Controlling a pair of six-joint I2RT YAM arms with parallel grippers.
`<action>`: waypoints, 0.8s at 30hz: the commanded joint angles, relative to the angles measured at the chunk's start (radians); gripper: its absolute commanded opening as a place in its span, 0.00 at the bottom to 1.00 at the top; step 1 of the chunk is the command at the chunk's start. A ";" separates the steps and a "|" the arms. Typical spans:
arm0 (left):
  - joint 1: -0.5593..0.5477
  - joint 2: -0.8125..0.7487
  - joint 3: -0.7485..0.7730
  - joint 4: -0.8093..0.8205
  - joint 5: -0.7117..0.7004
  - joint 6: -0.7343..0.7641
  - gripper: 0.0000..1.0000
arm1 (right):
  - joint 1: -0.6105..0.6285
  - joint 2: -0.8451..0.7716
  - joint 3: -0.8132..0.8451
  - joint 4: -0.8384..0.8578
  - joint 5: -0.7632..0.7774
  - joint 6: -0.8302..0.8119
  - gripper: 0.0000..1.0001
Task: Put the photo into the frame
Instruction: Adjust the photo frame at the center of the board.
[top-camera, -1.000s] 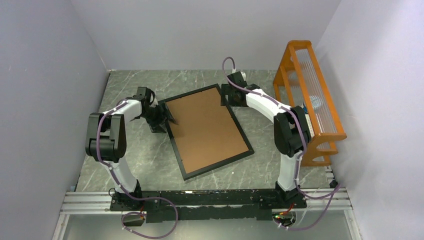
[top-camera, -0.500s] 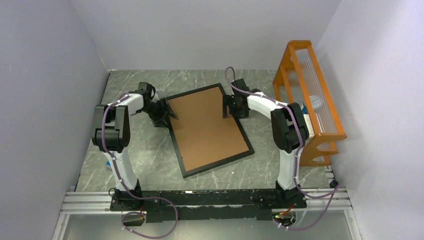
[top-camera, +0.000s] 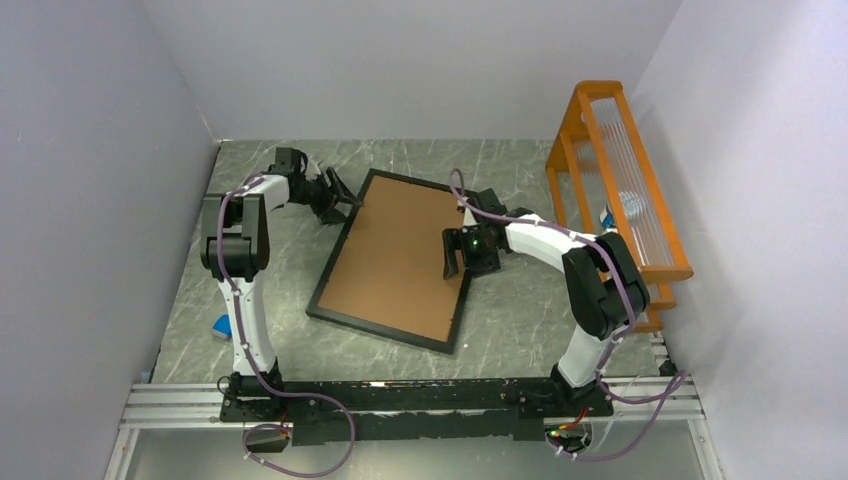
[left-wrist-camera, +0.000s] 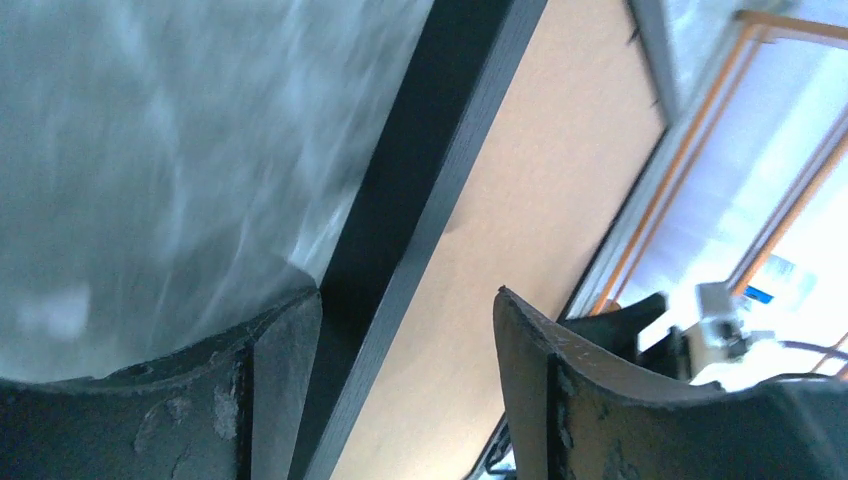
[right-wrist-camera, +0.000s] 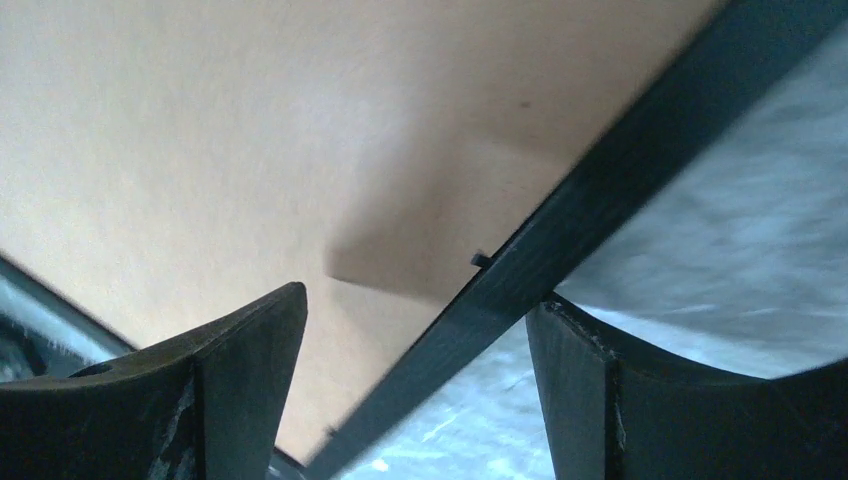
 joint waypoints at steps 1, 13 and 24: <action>-0.063 0.138 0.082 0.193 0.254 -0.061 0.68 | 0.121 -0.041 0.028 0.078 -0.213 -0.023 0.83; 0.018 0.088 0.332 -0.203 -0.115 0.128 0.76 | 0.177 -0.126 0.160 -0.153 0.229 0.057 0.85; 0.127 -0.468 -0.104 -0.203 -0.483 0.052 0.72 | 0.289 0.129 0.515 -0.046 -0.072 -0.005 0.64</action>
